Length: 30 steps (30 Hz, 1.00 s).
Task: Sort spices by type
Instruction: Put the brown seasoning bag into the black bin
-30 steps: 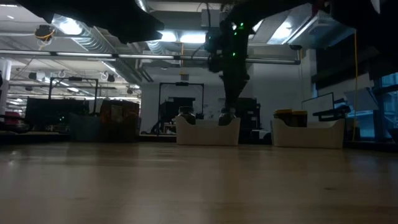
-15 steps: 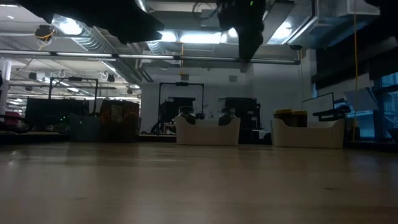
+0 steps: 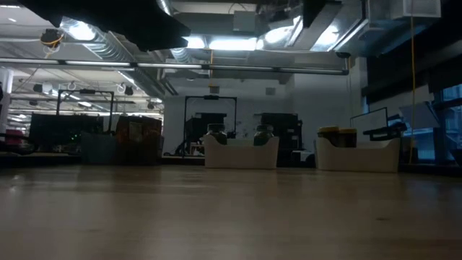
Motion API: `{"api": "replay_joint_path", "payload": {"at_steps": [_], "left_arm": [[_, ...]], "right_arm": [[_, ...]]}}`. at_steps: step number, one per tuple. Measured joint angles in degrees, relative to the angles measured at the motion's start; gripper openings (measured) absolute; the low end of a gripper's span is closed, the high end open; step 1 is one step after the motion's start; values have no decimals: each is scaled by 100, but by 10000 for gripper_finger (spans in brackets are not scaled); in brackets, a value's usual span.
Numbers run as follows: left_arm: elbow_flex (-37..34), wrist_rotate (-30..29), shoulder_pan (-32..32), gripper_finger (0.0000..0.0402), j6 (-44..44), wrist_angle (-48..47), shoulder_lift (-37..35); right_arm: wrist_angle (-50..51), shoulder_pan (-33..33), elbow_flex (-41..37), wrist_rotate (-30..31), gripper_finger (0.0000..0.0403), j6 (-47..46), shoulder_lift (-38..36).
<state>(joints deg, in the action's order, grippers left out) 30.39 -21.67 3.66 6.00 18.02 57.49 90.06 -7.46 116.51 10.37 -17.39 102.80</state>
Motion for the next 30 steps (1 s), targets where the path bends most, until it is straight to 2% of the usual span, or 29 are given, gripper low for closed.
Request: {"api": "replay_joint_path", "payload": {"at_steps": [7,16,25,30], "left_arm": [[0,1,0,281,-20,2,0],[0,0,0,281,-84,47,0],[0,0,-2,281,203,155,0],[0,0,-4,281,226,296,0]], "right_arm": [[-1,-1134,0,62,264,-532,7],[-24,-2100,-62,362,264,-1534,6],[4,-2904,-1376,162,264,-3405,-374],[-1,-3364,-2119,-326,264,-4644,-614]]}}
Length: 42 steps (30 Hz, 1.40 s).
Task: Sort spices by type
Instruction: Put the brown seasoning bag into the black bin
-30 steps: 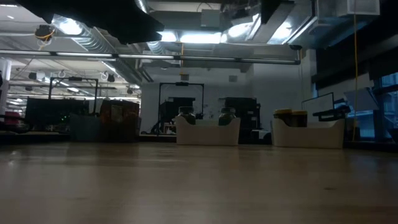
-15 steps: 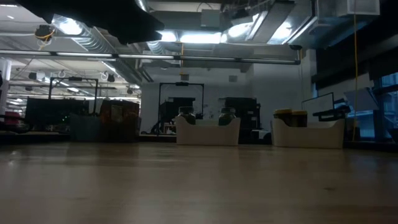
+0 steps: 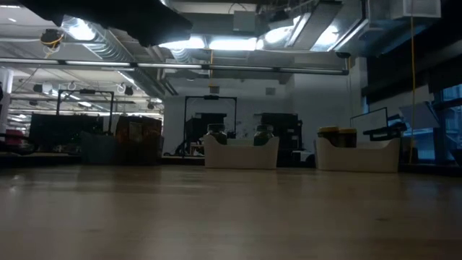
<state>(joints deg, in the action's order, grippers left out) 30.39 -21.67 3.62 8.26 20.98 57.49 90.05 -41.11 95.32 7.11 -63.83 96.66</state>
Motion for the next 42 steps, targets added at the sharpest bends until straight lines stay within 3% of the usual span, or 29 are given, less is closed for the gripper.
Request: {"api": "replay_joint_path", "payload": {"at_steps": [6,15,24,36,42], "left_arm": [[0,0,0,281,-11,127,-2],[0,55,9,281,-256,110,0],[0,66,9,281,-398,107,0],[0,67,9,281,-398,107,0],[0,68,11,281,-396,108,0]], "right_arm": [[-10,-693,-600,-802,264,-1444,-42],[-110,-1473,-736,-1385,264,-3467,-44],[-544,-1950,-740,-1054,264,-4985,-42],[-1670,-2004,-1693,-1021,260,-4997,-37],[-1802,-2004,-1840,-1118,198,-4973,-35]]}}
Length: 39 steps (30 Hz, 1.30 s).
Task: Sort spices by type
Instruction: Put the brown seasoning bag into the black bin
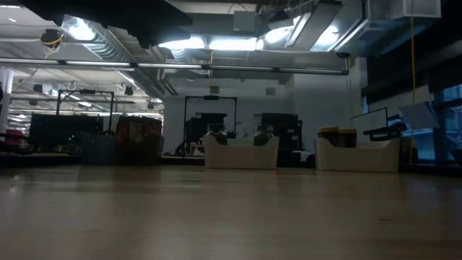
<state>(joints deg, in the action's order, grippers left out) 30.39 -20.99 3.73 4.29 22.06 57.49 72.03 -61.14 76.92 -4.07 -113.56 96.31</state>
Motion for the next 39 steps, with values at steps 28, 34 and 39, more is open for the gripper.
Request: {"api": "replay_joint_path", "payload": {"at_steps": [28,34,39], "left_arm": [[0,-1,24,281,-6,-26,0],[0,0,167,281,-20,-56,0],[0,0,268,281,-17,-50,2]], "right_arm": [[157,626,120,334,3,1899,-14],[482,1376,339,1002,2,3275,-17],[629,2052,532,1483,1,4358,-20]]}}
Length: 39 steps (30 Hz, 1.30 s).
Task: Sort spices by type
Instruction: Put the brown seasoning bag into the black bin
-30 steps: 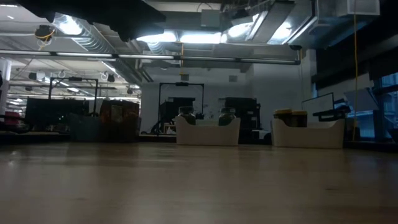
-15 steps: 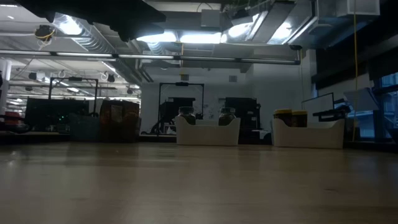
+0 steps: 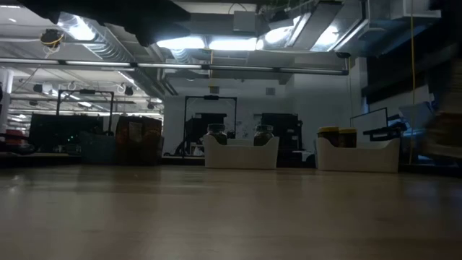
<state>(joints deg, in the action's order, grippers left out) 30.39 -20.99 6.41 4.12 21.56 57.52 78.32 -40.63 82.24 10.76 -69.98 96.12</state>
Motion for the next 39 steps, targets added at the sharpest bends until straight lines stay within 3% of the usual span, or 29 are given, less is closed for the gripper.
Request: {"api": "replay_joint_path", "payload": {"at_steps": [10,23,39], "left_arm": [[0,10,174,281,-91,10,177],[389,784,170,281,-289,652,1571],[1880,1833,58,281,-841,780,3720]], "right_arm": [[-117,1075,424,782,1,1816,-2],[-1395,1914,428,835,1,3754,-7],[-2225,2053,428,862,1,4496,-4]]}}
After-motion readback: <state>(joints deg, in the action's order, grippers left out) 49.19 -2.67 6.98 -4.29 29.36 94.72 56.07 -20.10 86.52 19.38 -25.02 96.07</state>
